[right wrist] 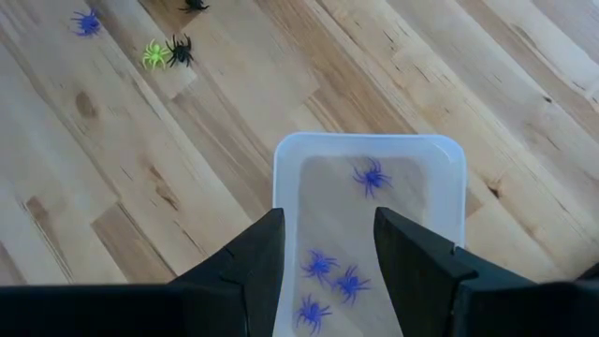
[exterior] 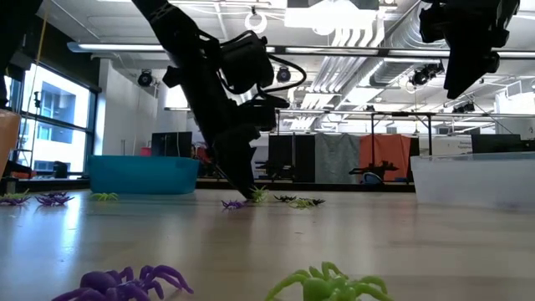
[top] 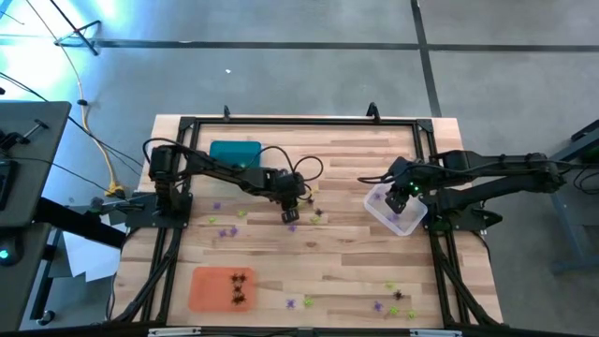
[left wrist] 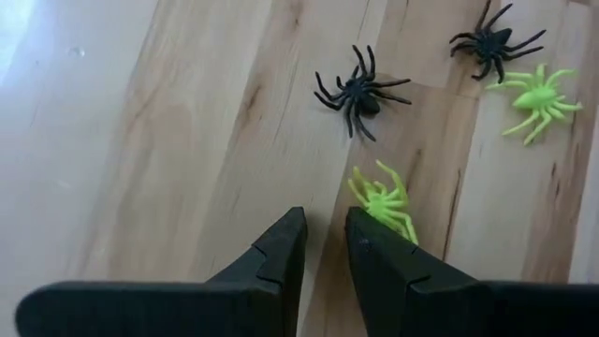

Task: Sort Halloween decoration
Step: Put the green spider toy into the blue bin

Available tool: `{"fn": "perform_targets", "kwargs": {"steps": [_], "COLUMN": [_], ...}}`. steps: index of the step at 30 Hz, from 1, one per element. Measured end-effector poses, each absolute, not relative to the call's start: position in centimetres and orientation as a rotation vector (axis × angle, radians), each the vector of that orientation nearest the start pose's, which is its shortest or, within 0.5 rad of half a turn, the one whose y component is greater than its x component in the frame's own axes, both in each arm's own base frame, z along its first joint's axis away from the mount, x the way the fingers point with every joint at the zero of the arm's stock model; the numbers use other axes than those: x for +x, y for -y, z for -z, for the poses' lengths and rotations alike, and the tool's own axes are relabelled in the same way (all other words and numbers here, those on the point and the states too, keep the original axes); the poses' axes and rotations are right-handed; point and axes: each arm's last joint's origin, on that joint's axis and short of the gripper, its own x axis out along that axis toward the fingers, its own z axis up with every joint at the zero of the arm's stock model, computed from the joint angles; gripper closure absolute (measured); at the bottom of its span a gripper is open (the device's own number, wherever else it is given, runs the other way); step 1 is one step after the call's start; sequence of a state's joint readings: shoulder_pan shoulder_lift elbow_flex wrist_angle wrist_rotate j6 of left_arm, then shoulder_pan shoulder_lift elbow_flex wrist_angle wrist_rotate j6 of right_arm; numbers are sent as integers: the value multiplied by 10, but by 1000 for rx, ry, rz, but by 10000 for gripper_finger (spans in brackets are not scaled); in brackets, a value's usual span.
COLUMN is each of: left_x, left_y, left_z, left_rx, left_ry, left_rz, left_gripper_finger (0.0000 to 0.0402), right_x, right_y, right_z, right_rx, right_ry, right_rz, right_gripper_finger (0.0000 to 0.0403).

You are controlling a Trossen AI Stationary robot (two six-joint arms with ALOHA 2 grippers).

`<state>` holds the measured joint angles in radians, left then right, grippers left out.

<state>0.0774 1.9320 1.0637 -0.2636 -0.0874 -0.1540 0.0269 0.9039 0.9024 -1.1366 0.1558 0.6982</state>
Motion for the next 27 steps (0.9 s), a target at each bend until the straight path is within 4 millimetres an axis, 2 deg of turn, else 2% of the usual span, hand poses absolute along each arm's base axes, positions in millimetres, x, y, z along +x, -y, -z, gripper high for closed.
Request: {"fn": "perform_targets", "kwargs": {"steps": [9, 17, 23, 27], "left_x": [357, 357, 356, 356], "left_y": [-30, -33, -33, -32], "left_z": [-106, -109, -134, -160], "left_rx": [-123, -157, -147, -217], "left_ry": [-1154, -1149, -1120, -1048], "left_rz": [-256, -275, -249, -222], "left_gripper_finger": [330, 397, 372, 351], "right_x": [142, 142, 142, 142], "right_y": [1, 2, 2, 2], "right_z": [-283, -283, -283, -283], "right_rx": [516, 500, 500, 501], "right_ry": [-1039, -1028, -1026, -1026], "right_rz": [502, 526, 529, 529], "right_gripper_finger": [240, 240, 240, 240]}}
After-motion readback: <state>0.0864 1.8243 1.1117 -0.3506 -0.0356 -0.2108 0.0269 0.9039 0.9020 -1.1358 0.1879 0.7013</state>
